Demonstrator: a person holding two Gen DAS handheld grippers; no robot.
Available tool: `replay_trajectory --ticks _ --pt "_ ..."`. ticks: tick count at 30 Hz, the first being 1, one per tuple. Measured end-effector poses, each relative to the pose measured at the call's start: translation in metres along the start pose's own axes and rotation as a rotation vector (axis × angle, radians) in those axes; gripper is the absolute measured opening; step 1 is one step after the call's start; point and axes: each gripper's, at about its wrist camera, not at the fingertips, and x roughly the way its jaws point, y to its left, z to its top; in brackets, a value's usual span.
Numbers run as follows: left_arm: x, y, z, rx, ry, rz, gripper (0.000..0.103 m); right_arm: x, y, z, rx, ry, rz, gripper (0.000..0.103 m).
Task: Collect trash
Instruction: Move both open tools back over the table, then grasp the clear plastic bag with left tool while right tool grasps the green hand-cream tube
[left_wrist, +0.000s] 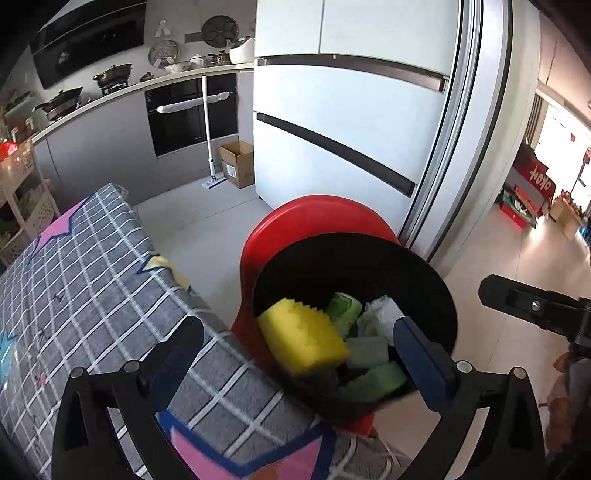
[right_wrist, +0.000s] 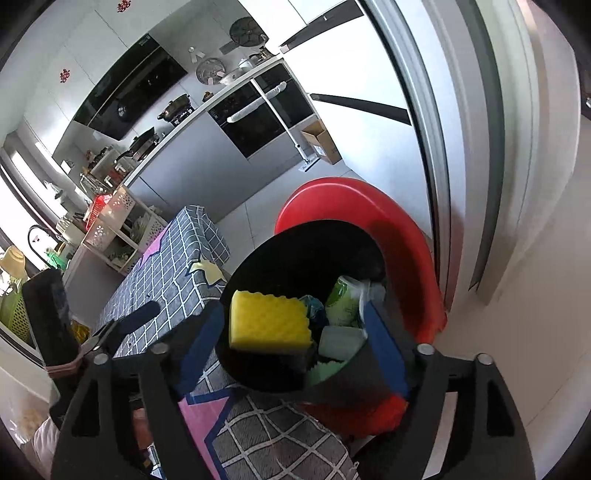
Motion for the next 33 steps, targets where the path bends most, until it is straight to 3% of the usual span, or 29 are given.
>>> replay_trajectory --ticks 2,5,11,20,24,33 --pt "-0.016 0.007 -0.007 -0.011 -0.004 0.005 0.103 -0.003 0.005 -0.003 -0.008 0.001 -0.006 0.085" --pt "-0.037 0.022 -0.021 -0.044 -0.003 0.024 0.103 -0.006 0.018 -0.008 -0.031 -0.002 -0.012 0.103" --pt "-0.078 0.074 -0.057 -0.133 0.008 0.091 0.103 -0.005 0.06 -0.026 -0.106 0.037 0.023 0.103" --pt "-0.123 0.202 -0.094 -0.274 -0.01 0.303 0.103 0.02 0.157 -0.07 -0.301 0.145 0.105 0.103" --pt "-0.122 0.253 -0.1 -0.3 0.007 0.379 0.103 0.035 0.197 -0.094 -0.357 0.196 0.148 0.103" --pt "-0.08 0.341 -0.103 -0.407 0.09 0.426 0.103 0.06 0.259 -0.143 -0.478 0.284 0.189 0.103"
